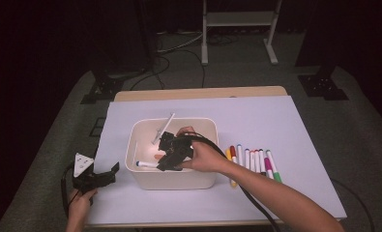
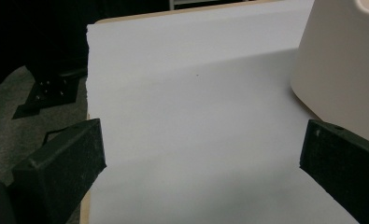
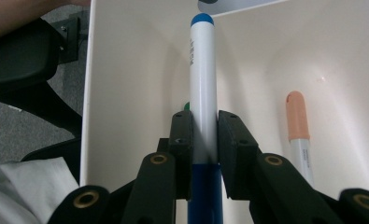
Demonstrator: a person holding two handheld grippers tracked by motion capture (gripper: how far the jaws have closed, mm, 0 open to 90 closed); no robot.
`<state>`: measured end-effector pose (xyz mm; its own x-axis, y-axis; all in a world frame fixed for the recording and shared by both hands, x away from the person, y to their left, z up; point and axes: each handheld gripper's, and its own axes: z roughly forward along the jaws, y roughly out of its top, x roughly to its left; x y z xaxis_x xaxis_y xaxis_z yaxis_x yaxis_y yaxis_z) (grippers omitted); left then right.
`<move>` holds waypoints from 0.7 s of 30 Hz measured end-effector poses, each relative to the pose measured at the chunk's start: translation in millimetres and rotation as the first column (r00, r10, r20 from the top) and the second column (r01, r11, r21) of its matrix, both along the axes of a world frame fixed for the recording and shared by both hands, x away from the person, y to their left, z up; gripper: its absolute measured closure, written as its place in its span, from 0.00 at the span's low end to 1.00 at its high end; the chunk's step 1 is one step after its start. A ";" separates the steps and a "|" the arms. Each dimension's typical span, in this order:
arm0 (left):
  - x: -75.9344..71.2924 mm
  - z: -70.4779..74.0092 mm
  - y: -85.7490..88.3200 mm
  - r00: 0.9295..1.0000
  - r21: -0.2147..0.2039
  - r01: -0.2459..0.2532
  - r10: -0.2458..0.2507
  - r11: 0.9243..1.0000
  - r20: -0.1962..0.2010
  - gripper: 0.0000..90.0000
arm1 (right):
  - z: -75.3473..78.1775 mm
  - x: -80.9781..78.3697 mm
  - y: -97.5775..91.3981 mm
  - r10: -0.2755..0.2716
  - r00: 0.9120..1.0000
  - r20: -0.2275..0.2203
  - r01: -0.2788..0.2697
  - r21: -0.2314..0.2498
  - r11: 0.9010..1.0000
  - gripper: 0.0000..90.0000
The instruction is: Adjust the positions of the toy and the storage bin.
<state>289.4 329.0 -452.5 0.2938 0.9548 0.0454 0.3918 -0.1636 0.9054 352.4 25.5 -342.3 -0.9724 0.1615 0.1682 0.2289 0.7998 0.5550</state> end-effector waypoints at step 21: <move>0.0 -0.2 -1.1 1.000 0.006 -0.003 0.003 1.000 0.001 0.00 | 47.3 -0.9 -65.4 -0.114 0.993 0.031 0.109 0.115 0.987 0.65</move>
<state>289.4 328.0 -452.8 0.2913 0.9552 0.0517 0.3910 -0.1682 0.9049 351.5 -39.9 -294.9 -0.9553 0.2513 0.1554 0.2905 0.7019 0.6504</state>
